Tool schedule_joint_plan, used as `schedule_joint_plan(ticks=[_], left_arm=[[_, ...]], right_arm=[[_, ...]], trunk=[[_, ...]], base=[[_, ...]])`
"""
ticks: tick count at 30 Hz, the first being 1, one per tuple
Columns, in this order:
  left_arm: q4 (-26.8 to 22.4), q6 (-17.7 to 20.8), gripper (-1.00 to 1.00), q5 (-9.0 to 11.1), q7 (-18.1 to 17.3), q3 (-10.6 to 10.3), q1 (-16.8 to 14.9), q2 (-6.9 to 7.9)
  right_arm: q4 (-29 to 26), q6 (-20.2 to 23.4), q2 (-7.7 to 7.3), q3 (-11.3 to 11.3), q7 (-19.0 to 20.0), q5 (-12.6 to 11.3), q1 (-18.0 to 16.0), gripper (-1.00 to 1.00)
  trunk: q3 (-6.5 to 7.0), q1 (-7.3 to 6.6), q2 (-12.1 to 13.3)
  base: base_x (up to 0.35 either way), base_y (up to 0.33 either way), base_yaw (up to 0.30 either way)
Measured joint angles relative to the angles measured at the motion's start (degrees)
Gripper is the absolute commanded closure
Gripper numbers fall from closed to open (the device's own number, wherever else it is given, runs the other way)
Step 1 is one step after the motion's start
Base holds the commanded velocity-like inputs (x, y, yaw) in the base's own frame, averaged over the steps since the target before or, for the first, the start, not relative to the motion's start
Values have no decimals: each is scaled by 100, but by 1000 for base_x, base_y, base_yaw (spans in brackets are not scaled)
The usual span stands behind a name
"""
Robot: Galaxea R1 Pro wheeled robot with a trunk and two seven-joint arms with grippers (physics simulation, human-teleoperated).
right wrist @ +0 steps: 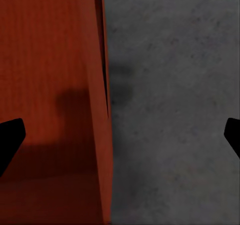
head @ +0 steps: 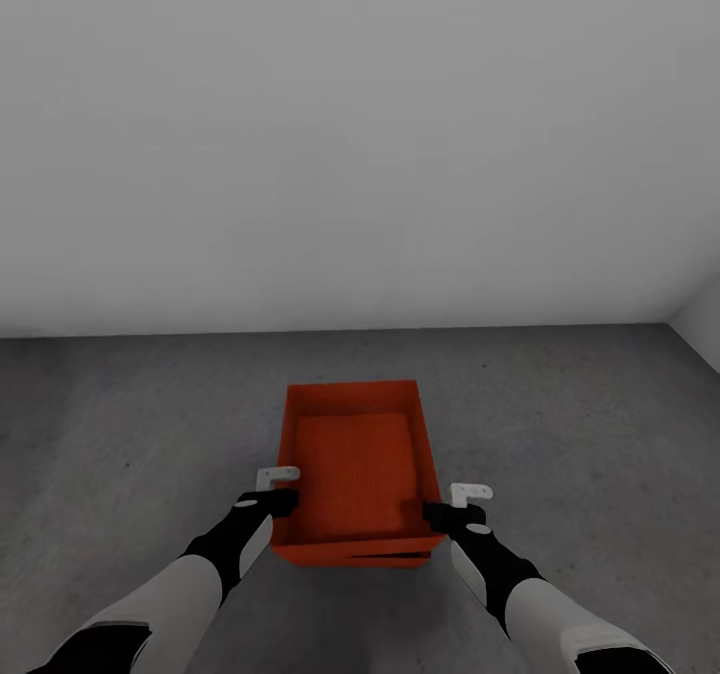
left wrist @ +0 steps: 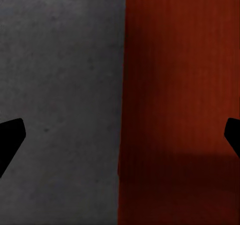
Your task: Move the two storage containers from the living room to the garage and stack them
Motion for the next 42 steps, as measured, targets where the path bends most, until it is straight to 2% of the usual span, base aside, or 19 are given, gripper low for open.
schedule_joint_plan(ticks=[38, 42], left_arm=[[-27, -9, -100, 0, -4, 12, 0, 6], [-151, -9, -100, 5, -4, 5, 0, 9]], right_arm=[[-19, 16, -3, 10, -19, 10, 0, -100], [-31, 27, -3, 8, -17, 10, 0, -100]], trunk=[[682, -835, 1524], [754, -923, 1685]], base=[[0, 0, 0], [0, 0, 0]])
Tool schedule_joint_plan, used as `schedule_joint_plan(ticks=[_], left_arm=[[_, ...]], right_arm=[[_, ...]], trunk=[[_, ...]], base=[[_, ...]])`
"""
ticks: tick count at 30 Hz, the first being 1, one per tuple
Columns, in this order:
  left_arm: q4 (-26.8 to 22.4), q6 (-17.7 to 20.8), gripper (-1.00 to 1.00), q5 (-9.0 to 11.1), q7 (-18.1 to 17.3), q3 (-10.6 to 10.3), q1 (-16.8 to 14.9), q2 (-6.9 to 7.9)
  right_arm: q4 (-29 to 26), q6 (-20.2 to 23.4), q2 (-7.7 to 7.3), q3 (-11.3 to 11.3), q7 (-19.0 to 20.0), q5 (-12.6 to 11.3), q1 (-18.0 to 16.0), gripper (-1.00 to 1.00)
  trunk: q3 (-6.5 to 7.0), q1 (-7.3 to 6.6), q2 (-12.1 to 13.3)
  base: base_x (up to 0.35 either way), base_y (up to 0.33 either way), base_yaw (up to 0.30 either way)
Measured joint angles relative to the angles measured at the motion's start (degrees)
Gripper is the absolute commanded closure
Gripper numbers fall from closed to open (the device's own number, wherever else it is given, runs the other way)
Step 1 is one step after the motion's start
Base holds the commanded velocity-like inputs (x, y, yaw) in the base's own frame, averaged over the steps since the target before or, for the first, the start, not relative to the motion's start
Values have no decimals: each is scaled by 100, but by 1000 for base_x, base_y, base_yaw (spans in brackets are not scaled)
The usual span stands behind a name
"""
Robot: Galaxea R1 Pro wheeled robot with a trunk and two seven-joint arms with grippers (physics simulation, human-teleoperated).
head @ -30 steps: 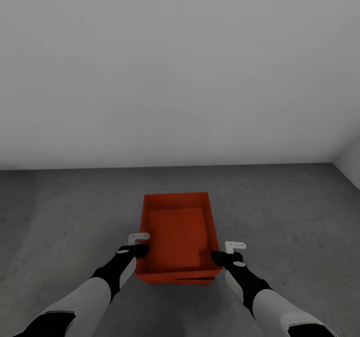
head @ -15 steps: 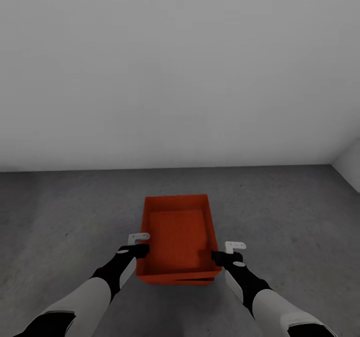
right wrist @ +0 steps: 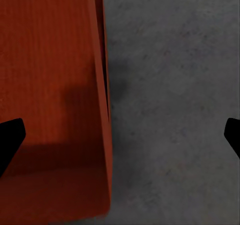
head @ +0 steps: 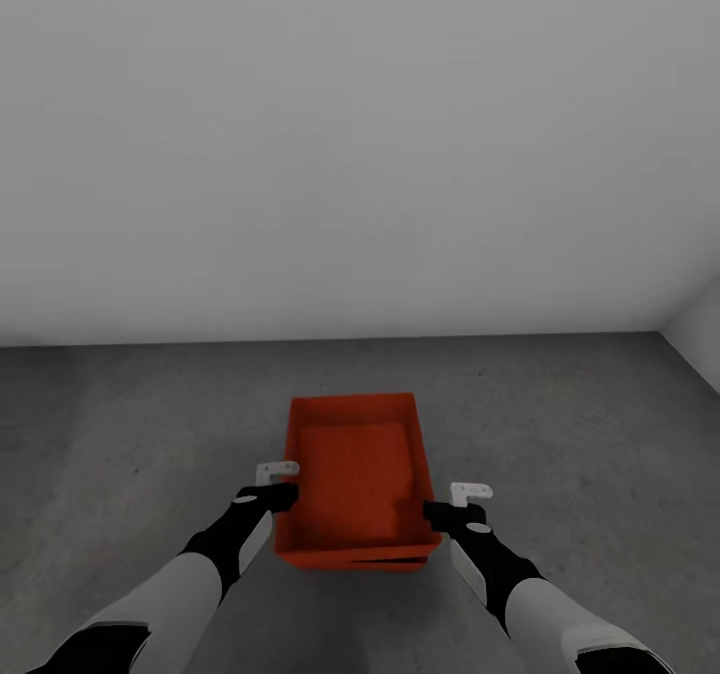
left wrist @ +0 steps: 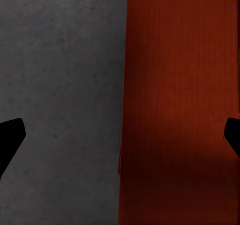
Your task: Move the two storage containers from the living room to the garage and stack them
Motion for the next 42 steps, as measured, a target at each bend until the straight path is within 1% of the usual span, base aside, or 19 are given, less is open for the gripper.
schedule_joint_plan(ticks=[42], left_arm=[[-60, 9, -100, 4, -9, -5, 0, 18]], right_arm=[[18, -25, -9, -8, -9, -16, 0, -100]], trunk=[[754, -923, 1685]], base=[[0, 0, 0]])
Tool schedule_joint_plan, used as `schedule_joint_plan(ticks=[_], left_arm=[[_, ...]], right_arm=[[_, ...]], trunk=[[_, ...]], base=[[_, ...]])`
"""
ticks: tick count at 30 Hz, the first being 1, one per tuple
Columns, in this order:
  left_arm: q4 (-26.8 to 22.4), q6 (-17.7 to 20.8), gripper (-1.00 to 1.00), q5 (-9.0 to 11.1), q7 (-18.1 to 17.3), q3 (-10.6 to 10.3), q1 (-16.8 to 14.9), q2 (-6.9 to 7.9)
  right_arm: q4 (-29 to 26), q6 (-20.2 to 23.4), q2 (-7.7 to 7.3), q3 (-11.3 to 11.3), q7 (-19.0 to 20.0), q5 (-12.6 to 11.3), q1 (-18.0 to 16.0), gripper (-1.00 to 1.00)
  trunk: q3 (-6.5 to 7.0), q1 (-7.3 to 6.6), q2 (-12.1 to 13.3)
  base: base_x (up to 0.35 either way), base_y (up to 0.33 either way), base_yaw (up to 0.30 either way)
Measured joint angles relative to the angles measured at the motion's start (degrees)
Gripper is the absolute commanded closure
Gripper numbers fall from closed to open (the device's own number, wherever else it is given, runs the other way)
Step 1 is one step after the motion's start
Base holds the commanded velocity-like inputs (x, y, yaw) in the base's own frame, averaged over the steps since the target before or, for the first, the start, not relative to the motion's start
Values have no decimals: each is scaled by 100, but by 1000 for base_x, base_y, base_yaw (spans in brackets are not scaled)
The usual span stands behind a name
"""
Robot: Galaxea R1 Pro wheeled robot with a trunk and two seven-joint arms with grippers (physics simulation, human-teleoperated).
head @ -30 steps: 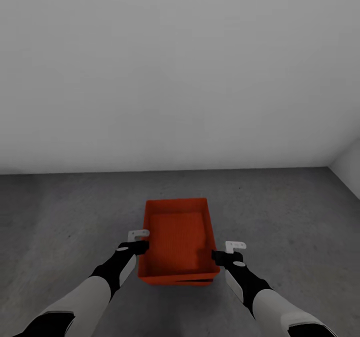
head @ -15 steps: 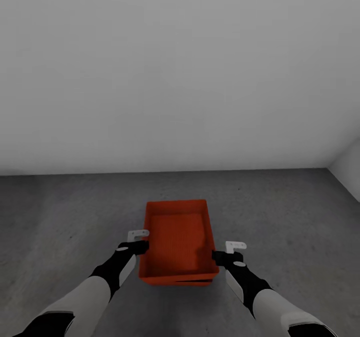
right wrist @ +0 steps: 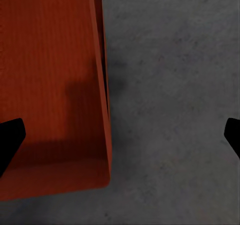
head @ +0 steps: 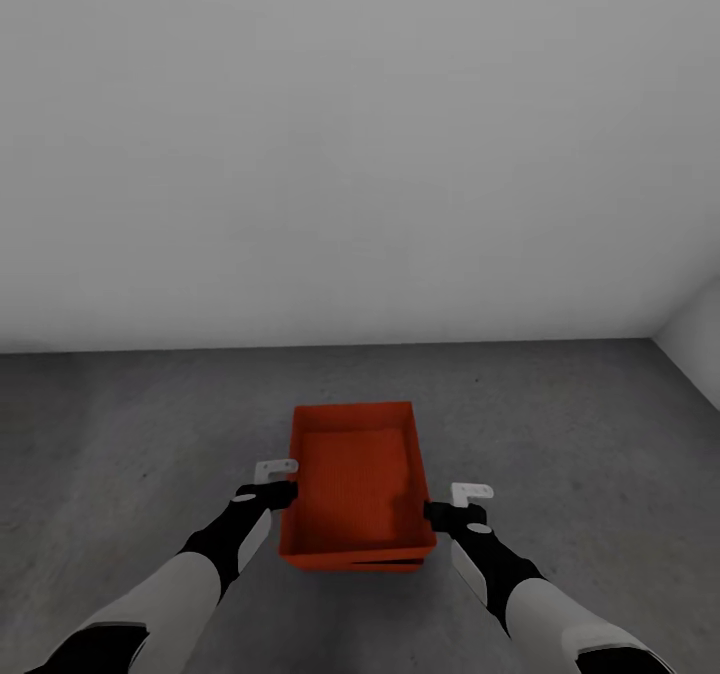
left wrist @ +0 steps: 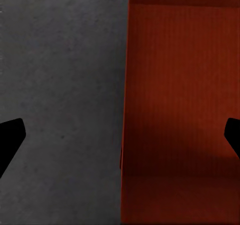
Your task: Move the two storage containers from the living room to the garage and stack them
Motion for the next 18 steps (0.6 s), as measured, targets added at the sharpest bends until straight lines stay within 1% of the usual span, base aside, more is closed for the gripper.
schedule_joint_plan(ticks=[18], left_arm=[[0, 0, -100, 0, 1, 0, 0, 0]], right_arm=[[-1, 11, 0, -1, 11, 0, 0, -100]], trunk=[[323, -396, 722]], base=[[0, 0, 0]])
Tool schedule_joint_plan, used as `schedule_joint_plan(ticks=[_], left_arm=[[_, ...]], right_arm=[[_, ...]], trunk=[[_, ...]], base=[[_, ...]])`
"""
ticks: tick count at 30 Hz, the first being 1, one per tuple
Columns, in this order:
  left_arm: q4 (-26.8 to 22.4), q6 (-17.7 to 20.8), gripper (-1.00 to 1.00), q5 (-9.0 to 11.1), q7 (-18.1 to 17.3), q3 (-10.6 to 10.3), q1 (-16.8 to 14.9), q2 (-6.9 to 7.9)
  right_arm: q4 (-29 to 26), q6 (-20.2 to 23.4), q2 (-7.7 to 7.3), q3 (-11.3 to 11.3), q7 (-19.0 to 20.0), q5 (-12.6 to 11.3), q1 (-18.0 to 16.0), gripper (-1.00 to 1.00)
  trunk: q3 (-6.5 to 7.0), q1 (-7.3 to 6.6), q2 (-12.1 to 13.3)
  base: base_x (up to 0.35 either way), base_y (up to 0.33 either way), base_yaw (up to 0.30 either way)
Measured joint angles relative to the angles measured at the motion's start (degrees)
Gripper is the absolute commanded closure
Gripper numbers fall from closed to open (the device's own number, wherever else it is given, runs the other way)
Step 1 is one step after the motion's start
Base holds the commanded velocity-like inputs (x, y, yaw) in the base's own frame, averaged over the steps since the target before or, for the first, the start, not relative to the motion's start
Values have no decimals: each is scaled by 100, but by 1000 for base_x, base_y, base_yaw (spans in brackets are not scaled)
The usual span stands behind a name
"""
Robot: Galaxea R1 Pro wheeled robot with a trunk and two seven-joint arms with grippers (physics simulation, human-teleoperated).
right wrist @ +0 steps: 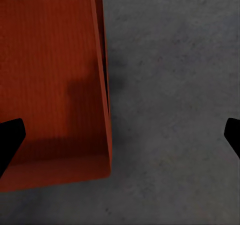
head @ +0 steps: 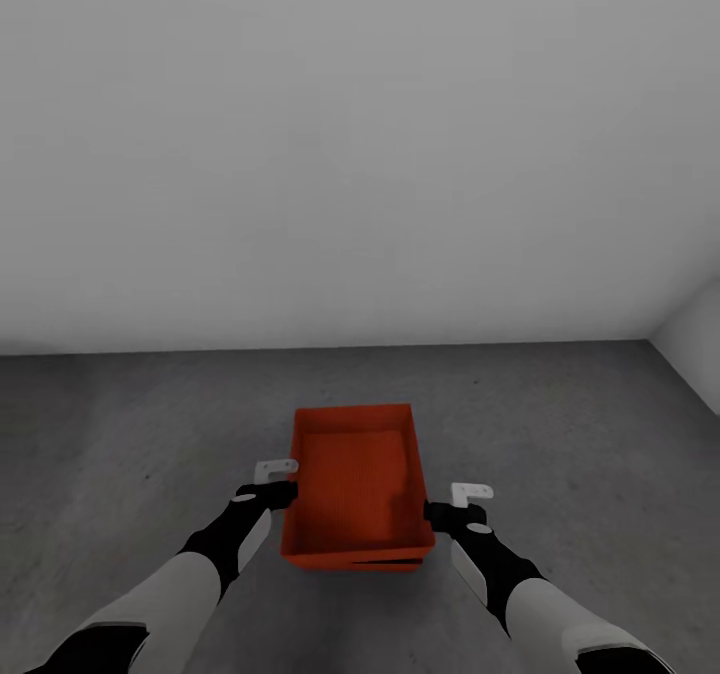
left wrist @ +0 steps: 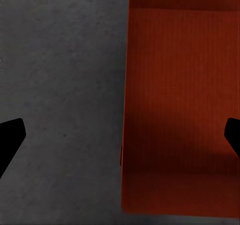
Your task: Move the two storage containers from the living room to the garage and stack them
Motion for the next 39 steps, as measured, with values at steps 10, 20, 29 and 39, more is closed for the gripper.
schedule_joint_plan(ticks=[10, 20, 29, 39], left_arm=[[0, 0, -100, 0, -2, 0, 0, 0], [5, 0, -100, 0, 0, 0, 0, 2], [38, 8, -100, 2, -2, -5, 0, 26], [64, 59, -100, 8, -3, -6, 0, 35]], right_arm=[[-1, 59, -7, 2, -9, 1, 0, -100], [-3, -15, -8, 16, -11, 12, 0, -100], [3, -38, -287, 8, -21, -8, 0, -100], [4, -39, -350, 8, -5, -6, 1, -100]], trunk=[[180, -220, 401], [360, -440, 803], [521, -638, 1164], [701, -857, 1566]], base=[[0, 0, 0], [0, 0, 0], [0, 0, 0], [0, 0, 0]])
